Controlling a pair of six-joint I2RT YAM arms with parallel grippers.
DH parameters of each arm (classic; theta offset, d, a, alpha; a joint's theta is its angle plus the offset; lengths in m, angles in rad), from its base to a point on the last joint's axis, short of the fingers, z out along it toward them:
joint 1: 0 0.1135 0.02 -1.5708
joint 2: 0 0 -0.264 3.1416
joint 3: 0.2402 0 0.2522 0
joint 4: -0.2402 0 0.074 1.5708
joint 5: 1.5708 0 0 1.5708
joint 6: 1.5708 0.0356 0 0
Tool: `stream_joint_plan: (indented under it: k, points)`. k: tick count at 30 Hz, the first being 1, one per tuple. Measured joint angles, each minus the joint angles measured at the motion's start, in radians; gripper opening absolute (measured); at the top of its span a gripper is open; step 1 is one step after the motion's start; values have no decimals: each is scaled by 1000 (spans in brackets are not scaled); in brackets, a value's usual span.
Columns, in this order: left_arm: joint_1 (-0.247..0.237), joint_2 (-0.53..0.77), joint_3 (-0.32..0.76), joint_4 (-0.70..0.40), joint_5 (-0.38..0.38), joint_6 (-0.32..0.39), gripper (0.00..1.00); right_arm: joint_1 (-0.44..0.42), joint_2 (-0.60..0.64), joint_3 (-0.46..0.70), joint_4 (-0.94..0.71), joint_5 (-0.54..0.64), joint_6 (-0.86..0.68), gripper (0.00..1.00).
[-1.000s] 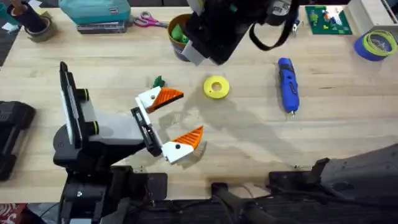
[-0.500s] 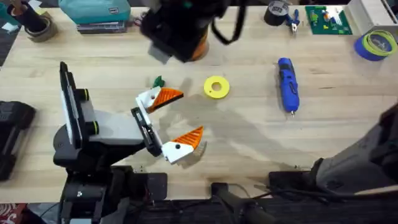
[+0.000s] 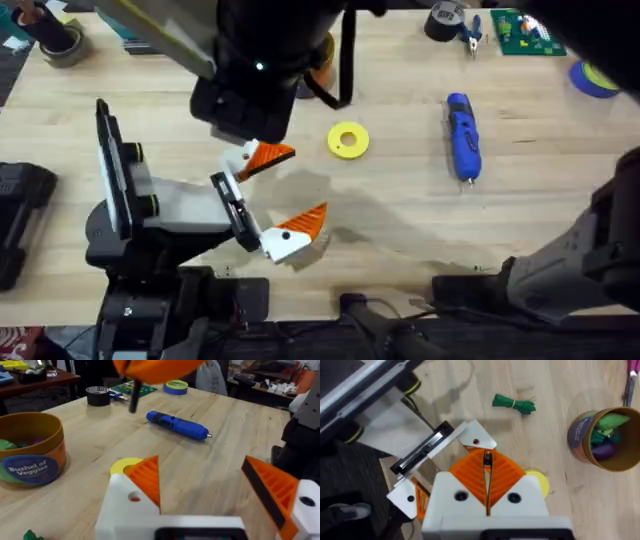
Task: Pick up the gripper from the table and insert it into the empty holder that is missing its gripper. Then pick up a screw, insert it into the mounting hole, and use the screwdriver to tighten it. Finally, clean up the table by picking up the vegetable and placing it into the bucket.
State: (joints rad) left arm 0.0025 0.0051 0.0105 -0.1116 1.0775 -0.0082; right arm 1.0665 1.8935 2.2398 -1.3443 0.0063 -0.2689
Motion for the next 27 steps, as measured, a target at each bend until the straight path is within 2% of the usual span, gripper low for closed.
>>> stream_joint_plan:
  k: [27]
  points:
    - [0,0,0,0,0,0,985,24,0,2,-25,-1,-32,6]
